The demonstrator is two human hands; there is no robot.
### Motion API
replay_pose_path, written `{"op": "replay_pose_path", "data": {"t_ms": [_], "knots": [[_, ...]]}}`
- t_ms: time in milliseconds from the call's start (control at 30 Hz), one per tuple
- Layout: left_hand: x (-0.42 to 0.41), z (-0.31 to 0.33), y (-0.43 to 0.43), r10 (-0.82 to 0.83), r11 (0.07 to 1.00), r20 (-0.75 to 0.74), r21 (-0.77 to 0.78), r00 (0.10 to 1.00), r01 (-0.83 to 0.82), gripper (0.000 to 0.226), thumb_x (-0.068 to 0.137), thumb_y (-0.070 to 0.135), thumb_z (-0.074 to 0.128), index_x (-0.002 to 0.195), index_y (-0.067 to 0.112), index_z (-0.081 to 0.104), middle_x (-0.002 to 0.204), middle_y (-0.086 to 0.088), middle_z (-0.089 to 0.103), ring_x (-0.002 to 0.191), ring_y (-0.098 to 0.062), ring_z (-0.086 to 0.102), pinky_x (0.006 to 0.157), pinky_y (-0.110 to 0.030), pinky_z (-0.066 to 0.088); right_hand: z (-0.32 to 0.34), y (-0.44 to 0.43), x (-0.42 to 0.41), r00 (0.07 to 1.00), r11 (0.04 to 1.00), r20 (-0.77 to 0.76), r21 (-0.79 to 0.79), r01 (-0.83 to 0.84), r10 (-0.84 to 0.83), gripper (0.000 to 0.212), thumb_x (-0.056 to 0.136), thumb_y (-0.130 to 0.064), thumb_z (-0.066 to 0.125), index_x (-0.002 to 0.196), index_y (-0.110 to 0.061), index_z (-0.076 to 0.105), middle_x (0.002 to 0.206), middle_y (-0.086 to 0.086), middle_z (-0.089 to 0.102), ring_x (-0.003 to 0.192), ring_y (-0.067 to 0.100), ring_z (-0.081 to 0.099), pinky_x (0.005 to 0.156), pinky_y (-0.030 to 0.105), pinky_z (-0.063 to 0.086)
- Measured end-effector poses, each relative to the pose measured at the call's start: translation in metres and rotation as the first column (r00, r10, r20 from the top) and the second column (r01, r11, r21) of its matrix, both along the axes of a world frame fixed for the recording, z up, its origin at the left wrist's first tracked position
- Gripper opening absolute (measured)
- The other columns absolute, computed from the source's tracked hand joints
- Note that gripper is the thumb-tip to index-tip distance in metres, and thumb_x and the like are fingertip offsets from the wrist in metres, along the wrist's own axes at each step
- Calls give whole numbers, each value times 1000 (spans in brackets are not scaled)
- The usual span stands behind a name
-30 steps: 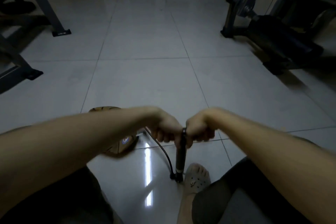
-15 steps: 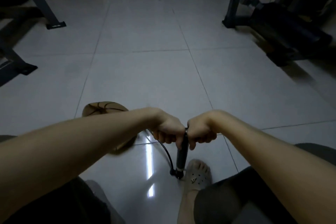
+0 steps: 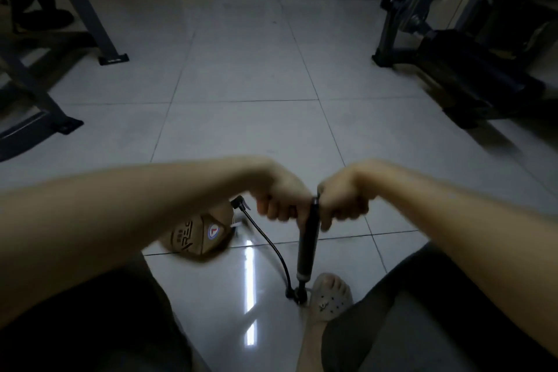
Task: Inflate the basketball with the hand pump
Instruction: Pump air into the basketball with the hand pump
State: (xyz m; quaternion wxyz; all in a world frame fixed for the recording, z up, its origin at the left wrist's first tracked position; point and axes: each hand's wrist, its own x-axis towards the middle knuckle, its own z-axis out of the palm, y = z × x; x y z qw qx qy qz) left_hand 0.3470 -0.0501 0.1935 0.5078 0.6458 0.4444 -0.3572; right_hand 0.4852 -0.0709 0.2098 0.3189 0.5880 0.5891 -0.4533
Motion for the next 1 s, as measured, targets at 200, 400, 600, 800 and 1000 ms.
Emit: {"op": "replay_pose_path", "data": {"t_ms": [200, 400, 600, 800, 1000], "knots": [[-6, 70, 31, -19, 998, 86, 55, 996, 14, 43, 91, 11, 56, 58, 25, 32, 53, 5, 19, 45, -11, 12, 44, -23, 8, 69, 21, 7, 996, 997, -70, 44, 62, -59, 45, 90, -15, 66, 57, -21, 37, 53, -2, 25, 43, 12, 18, 43, 20, 15], [-1, -56, -4, 37, 999, -4, -8, 999, -37, 44, 85, 8, 62, 52, 23, 38, 50, 5, 23, 43, -12, 15, 50, -24, 8, -51, -2, -2, 1000, 997, 0, -66, -30, 30, 25, 88, -13, 66, 71, -18, 49, 54, -2, 33, 45, 14, 25, 46, 26, 22], [-11, -107, -26, 82, 994, 39, -73, 996, -79, 30, 85, 8, 63, 61, 19, 49, 50, 4, 27, 47, -14, 18, 52, -28, 11, -106, -16, -11, 999, 995, -11, -93, -46, 45, 5, 88, -14, 66, 91, -11, 64, 58, 0, 40, 49, 14, 31, 50, 28, 28], [-8, -93, -47, 20, 1000, -15, 21, 1000, -20, 29, 88, 12, 64, 62, 17, 52, 50, 3, 33, 44, -14, 24, 47, -26, 18, -100, -35, -18, 997, 992, 36, -107, -63, 68, 12, 88, -18, 67, 99, -15, 63, 58, 0, 39, 48, 14, 31, 49, 28, 29], [-7, 27, -2, 53, 994, 34, 93, 998, -56, 41, 92, 12, 59, 59, 23, 37, 46, 6, 24, 39, -11, 18, 46, -22, 10, 20, 5, -3, 999, 998, -26, 60, 25, -23, 32, 91, -16, 68, 66, -17, 47, 51, -2, 31, 40, 13, 25, 42, 18, 20]]}}
